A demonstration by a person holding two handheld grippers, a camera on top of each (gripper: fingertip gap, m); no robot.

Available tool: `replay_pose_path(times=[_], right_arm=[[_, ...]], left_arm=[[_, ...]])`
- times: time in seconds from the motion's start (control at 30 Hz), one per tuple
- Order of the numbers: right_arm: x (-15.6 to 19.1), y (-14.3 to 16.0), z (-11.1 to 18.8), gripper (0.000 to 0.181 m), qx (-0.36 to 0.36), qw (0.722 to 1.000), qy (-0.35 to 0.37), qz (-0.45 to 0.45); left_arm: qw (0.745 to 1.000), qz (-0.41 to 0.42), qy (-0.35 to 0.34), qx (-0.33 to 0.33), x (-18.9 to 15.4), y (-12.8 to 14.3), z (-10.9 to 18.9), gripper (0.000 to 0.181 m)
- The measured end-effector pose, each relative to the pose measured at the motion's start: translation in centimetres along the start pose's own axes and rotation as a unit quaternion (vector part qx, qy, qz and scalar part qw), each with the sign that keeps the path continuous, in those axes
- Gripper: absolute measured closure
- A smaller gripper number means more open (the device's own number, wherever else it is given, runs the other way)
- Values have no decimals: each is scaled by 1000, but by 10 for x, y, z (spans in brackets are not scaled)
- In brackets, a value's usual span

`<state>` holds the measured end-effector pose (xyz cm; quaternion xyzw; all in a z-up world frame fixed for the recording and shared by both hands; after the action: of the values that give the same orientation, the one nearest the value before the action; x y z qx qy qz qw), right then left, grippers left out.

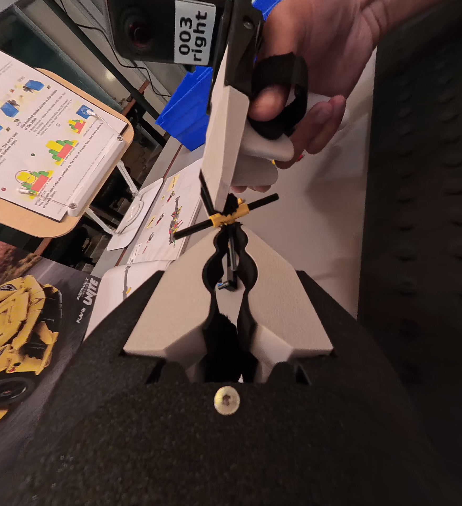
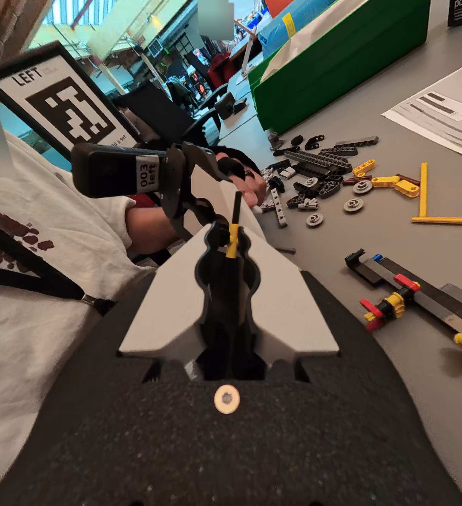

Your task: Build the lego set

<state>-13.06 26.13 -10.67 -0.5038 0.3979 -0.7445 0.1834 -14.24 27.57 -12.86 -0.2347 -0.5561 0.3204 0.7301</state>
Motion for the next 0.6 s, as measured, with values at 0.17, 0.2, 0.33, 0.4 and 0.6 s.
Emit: replay_pose_path(times=[0.17,0.2,0.33,0.4,0.6], right_arm=[[1,2,1,168,-1,1000,-4,-1],[1,1,1,167,-5,1000,-6,-5],[2,-9,4,167,-29,1000,-2,-7],[1,-22,12,151,-55,998,21,17],[11,-29,15,148,-30,967,156,198]], left_arm=[[1000,4,3,-4,0,-1,0,180],[1000,7,3,-5,0,-1,0,180],[997,63,21,-27,3,-3,0,179],[993,109,21,-45,11,-4,3,179],[967,235,33,-94,30,-5,12,179]])
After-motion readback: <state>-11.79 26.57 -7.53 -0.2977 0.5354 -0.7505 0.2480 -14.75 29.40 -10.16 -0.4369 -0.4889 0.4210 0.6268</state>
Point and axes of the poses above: each gripper's, where its closed fingertips meet, z back along the fingers, y out of its underside, x = y × z across the jaws, the point moved 2 cm from there along z, back along the fingers, and after that the axes turned 4 degrees about -z, right-handed, at the moved point
